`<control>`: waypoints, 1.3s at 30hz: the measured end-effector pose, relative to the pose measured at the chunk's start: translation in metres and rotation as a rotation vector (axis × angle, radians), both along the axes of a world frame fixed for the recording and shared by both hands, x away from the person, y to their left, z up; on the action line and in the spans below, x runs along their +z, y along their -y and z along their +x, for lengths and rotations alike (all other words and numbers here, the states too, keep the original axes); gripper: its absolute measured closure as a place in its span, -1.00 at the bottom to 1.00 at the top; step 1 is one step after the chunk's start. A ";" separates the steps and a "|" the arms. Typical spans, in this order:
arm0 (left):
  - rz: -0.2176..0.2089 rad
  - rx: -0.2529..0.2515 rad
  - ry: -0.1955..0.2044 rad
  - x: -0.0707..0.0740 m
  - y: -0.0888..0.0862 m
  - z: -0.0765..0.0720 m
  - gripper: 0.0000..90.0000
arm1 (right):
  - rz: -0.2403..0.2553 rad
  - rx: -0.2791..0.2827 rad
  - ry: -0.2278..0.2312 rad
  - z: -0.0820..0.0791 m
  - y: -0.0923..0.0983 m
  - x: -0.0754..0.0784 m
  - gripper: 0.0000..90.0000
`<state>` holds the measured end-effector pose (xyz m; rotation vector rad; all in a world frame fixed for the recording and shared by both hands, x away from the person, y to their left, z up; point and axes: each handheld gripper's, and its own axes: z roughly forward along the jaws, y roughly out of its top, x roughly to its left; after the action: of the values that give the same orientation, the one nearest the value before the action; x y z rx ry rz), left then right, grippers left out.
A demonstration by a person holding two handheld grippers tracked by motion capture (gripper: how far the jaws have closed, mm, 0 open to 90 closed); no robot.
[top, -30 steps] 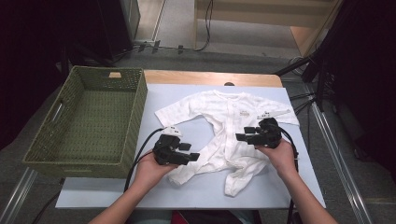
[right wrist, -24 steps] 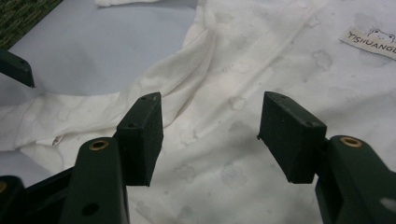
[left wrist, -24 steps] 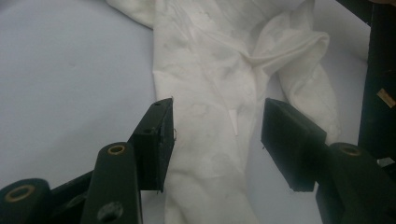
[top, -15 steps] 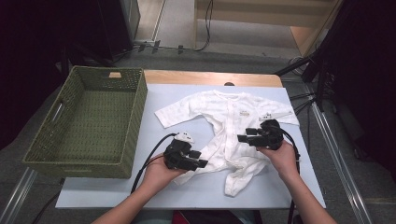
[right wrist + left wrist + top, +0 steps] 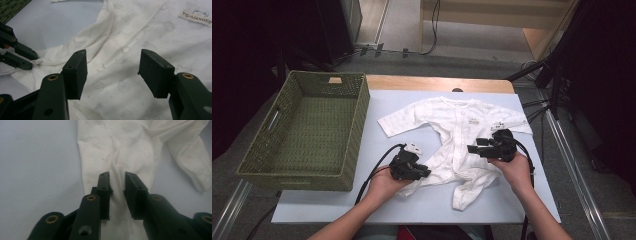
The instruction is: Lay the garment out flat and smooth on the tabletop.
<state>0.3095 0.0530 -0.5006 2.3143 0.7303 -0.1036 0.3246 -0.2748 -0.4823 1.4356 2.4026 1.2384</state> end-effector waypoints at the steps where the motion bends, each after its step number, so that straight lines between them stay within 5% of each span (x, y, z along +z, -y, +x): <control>1: -0.006 0.002 -0.009 0.000 -0.001 0.001 0.84 | 0.001 0.002 0.000 0.000 0.000 0.000 -0.16; 4: -0.030 0.015 -0.048 0.003 -0.006 0.004 0.89 | -0.004 0.002 -0.002 0.001 -0.002 0.000 -0.16; 8: -0.077 0.047 -0.051 0.016 -0.021 0.005 0.91 | 0.000 0.011 0.002 0.002 -0.005 0.000 -0.15; 18: -0.098 0.114 -0.057 0.027 -0.052 -0.004 0.91 | -0.004 0.028 0.013 0.012 -0.027 0.005 -0.14; 28: -0.098 0.159 -0.079 0.022 -0.069 -0.017 0.90 | -0.017 0.087 0.022 0.019 -0.053 0.003 -0.08; 39: -0.069 0.211 -0.081 0.009 -0.070 -0.004 0.89 | -0.014 0.133 0.020 0.006 -0.058 0.005 0.03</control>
<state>0.3060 0.1233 -0.4914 2.1636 0.9920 -0.1249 0.3305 -0.2170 -0.4771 1.2721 2.5243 1.2537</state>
